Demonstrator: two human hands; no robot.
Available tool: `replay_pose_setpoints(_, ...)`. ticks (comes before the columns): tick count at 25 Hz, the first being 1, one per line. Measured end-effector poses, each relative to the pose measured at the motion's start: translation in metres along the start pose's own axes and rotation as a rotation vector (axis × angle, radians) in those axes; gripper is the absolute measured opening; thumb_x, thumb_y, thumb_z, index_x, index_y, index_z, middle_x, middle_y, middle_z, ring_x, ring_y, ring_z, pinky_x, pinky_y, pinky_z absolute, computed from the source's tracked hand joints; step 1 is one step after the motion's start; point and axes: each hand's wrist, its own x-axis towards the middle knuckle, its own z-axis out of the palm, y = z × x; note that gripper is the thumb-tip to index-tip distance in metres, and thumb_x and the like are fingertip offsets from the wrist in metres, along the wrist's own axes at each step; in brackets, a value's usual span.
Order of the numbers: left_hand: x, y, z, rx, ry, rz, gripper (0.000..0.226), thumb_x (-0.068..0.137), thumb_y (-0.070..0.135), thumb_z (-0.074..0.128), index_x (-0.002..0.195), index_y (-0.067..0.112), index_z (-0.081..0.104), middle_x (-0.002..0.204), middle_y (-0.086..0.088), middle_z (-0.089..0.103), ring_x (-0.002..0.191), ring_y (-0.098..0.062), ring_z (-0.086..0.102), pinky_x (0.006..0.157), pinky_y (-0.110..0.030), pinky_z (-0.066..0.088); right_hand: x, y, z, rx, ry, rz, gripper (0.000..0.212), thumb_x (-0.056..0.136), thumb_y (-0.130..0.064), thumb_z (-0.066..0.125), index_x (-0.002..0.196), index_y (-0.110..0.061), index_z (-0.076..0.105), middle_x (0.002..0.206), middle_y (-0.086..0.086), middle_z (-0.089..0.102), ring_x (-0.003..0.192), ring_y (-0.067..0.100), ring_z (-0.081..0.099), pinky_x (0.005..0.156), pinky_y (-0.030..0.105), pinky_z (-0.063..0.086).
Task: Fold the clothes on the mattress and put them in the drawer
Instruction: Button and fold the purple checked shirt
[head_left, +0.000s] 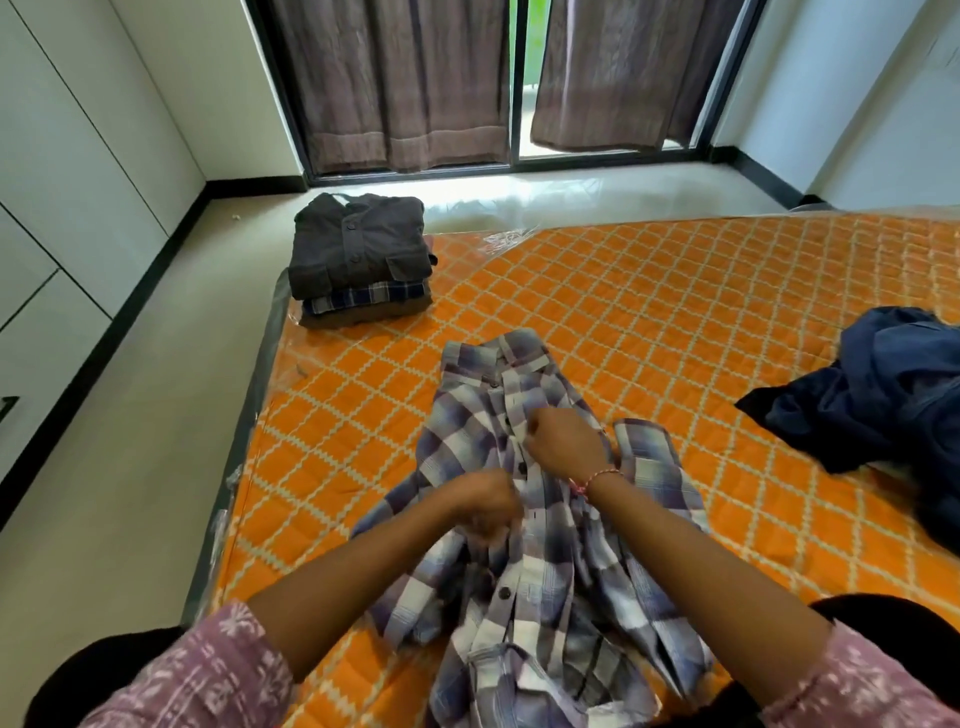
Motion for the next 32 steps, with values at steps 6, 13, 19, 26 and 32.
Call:
replay_pose_setpoints(6,0.066,-0.025,0.008,-0.29,0.439,0.023,0.009,0.09,0.007,0.05,0.082,0.011,0.053,0.088,-0.015,0.061,0.077,-0.024,0.053,0.071,-0.037,0.045,0.007,0.022,0.06,-0.263,-0.059,-0.042,0.031,0.086,-0.017,0.061,0.114,-0.007,0.056,0.113,0.013,0.058,0.104,0.035,0.057,0.071,0.045,0.046)
replay_pose_setpoints(13,0.09,-0.01,-0.01,-0.028,0.726,0.27,0.016,0.094,0.012,0.048,0.098,0.008,0.064,0.096,-0.011,0.064,0.089,-0.032,0.061,0.069,-0.04,0.05,0.011,0.05,0.034,-0.206,-0.128,-0.038,0.019,0.088,-0.013,0.051,0.099,-0.002,0.062,0.098,0.014,0.059,0.097,0.033,0.055,0.081,0.042,0.046)
replay_pose_setpoints(19,0.12,-0.005,-0.025,-0.218,0.72,-0.022,0.01,0.089,0.011,0.059,0.082,0.005,0.063,0.087,-0.014,0.068,0.083,-0.029,0.063,0.067,-0.038,0.049,0.053,0.031,0.044,-0.102,0.057,-0.041,0.016,0.093,-0.015,0.048,0.095,-0.002,0.058,0.104,0.014,0.054,0.091,0.032,0.055,0.063,0.038,0.038)
replay_pose_setpoints(26,0.134,-0.004,-0.028,-0.208,0.7,-0.069,0.011,0.087,0.022,0.063,0.088,0.011,0.063,0.09,-0.007,0.069,0.087,-0.027,0.064,0.075,-0.038,0.053,0.078,0.018,0.054,-0.125,0.087,0.22,0.018,0.093,-0.001,0.041,0.083,-0.003,0.056,0.087,0.014,0.055,0.091,0.034,0.055,0.057,0.033,0.035)
replay_pose_setpoints(32,0.127,-0.008,-0.039,-0.29,0.62,0.088,0.02,0.087,0.009,0.058,0.068,0.013,0.054,0.075,-0.008,0.063,0.076,-0.026,0.062,0.071,-0.04,0.053,0.078,0.036,0.042,0.369,0.201,0.314,0.017,0.087,-0.009,0.061,0.071,-0.003,0.066,0.071,0.011,0.062,0.068,0.023,0.056,0.058,0.028,0.04)
